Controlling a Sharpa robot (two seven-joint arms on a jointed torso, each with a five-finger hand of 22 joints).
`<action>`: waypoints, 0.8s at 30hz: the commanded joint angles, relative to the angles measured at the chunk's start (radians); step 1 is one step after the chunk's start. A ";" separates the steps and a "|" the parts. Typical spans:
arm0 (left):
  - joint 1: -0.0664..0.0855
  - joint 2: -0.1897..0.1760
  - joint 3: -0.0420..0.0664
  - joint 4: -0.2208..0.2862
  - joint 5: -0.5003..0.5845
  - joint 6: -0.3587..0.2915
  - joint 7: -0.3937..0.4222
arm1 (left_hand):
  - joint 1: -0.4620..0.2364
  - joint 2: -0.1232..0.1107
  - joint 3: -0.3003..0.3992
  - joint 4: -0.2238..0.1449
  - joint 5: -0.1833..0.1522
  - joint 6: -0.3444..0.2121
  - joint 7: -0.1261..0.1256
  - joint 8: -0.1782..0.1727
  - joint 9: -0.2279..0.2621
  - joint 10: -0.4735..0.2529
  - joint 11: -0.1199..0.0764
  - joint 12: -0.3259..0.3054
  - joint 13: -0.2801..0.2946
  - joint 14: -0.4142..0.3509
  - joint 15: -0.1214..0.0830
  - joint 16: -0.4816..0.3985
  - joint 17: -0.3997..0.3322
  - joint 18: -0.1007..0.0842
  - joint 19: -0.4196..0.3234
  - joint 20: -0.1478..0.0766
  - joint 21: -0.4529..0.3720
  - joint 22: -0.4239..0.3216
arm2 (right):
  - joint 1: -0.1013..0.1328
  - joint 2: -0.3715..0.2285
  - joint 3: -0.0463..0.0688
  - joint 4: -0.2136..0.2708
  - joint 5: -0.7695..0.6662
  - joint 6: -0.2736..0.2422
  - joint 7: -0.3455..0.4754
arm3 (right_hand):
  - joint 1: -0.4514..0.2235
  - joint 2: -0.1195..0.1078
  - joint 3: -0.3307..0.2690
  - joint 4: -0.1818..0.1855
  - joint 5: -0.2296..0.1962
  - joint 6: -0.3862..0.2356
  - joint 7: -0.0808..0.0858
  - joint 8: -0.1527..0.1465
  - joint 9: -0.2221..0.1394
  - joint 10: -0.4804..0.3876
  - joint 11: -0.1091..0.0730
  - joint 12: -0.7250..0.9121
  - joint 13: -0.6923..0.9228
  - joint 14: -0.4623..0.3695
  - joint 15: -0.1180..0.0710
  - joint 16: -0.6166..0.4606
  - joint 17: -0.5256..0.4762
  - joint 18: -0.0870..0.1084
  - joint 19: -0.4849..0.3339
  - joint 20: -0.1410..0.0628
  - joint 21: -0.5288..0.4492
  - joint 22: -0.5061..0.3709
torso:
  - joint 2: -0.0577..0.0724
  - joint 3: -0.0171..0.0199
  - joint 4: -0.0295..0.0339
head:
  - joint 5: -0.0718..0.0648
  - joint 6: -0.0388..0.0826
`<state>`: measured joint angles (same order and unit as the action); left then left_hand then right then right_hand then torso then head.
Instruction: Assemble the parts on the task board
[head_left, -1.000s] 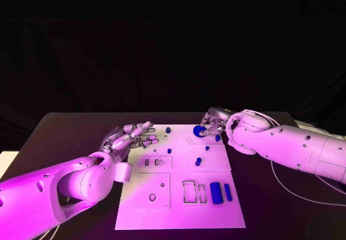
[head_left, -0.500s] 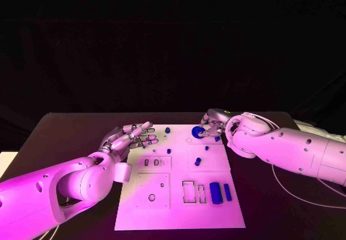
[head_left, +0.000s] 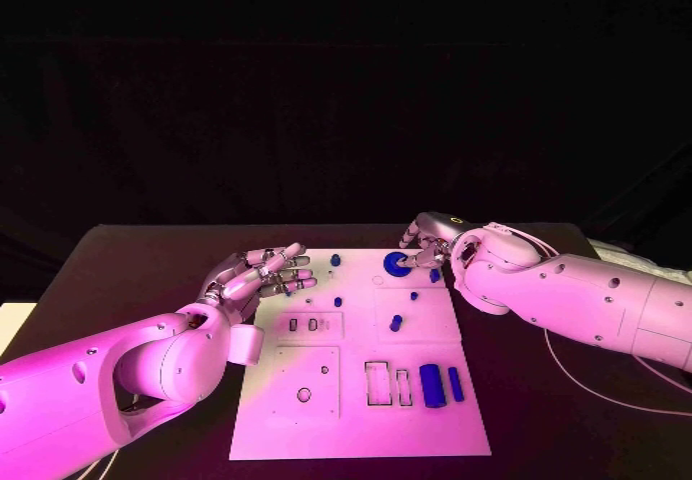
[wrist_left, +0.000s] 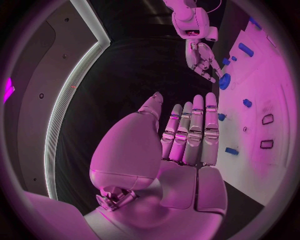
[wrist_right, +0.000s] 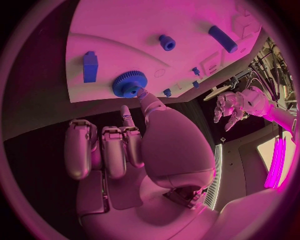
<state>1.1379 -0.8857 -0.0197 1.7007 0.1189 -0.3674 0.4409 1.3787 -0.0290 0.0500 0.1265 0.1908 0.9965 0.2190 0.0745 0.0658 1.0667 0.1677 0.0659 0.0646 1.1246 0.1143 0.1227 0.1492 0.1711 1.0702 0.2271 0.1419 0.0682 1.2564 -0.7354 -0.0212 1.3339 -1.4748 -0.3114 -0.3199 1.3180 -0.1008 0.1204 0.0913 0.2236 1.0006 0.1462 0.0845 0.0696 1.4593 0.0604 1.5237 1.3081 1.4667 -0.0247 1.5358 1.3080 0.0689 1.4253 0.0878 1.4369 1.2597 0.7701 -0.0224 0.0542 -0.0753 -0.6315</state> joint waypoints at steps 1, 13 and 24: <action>0.001 0.003 0.001 0.000 0.001 0.022 0.002 | -0.002 0.006 0.001 -0.005 -0.002 -0.003 0.004 -0.007 0.000 -0.005 0.002 -0.002 0.002 0.000 0.006 -0.005 0.001 0.011 0.005 -0.001 -0.005 -0.002 | -0.001 0.005 0.000 -0.007 -0.010 0.046 -0.010 | -0.008 -0.009 -0.009 0.002 -0.007 -0.010 0.001 -0.008 -0.002 0.078 0.000 -0.008 0.215 0.088 0.010 0.006 0.180 -0.007 0.007 0.001 0.007 0.002 | 0.000 0.0000 0.0008 | -0.001 -0.002; 0.001 0.007 0.001 -0.007 0.001 0.016 -0.009 | 0.002 0.007 0.000 -0.011 -0.007 -0.003 0.004 -0.007 0.000 -0.005 0.002 -0.002 0.002 0.001 0.006 -0.007 0.003 0.011 0.006 -0.001 -0.008 -0.001 | -0.003 0.012 0.000 -0.015 0.016 0.121 0.013 | -0.010 -0.016 -0.018 0.006 -0.031 -0.021 0.004 -0.015 -0.002 0.072 0.004 -0.018 0.209 0.088 0.014 0.007 0.181 -0.007 0.004 0.005 0.007 0.002 | 0.000 0.0003 0.0001 | 0.001 -0.004; 0.001 0.009 0.001 -0.009 0.001 0.003 -0.022 | 0.002 0.008 0.000 -0.011 -0.008 -0.003 0.004 -0.007 0.000 -0.005 0.002 -0.002 0.002 0.001 0.006 -0.007 0.003 0.011 0.007 -0.001 -0.008 -0.001 | -0.004 0.022 0.000 -0.027 0.020 0.098 0.013 | 0.005 0.023 0.003 0.004 -0.021 0.001 0.002 -0.004 0.002 0.077 0.002 -0.009 0.217 0.089 0.012 0.009 0.185 -0.008 0.006 0.005 0.010 0.009 | 0.000 0.0002 0.0007 | 0.000 -0.006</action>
<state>1.1376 -0.8786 -0.0199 1.6903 0.1190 -0.3690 0.4226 1.3787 -0.0290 0.0486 0.1195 0.1869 0.9965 0.2190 0.0745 0.0659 1.0667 0.1677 0.0659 0.0646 1.1246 0.1143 0.1191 0.1510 0.1710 1.0702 0.2271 0.1373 0.0683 1.2542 -0.7154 -0.0201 1.3094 -1.4554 -0.2241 -0.3137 1.3218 -0.0896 0.1180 0.0969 0.2033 0.9952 0.1446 0.0747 0.0705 1.4625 0.0637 1.5101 1.3077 1.4665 -0.0177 1.5397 1.3077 0.0689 1.4288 0.0914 1.4408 1.2676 0.7700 -0.0220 0.0548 -0.0755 -0.6368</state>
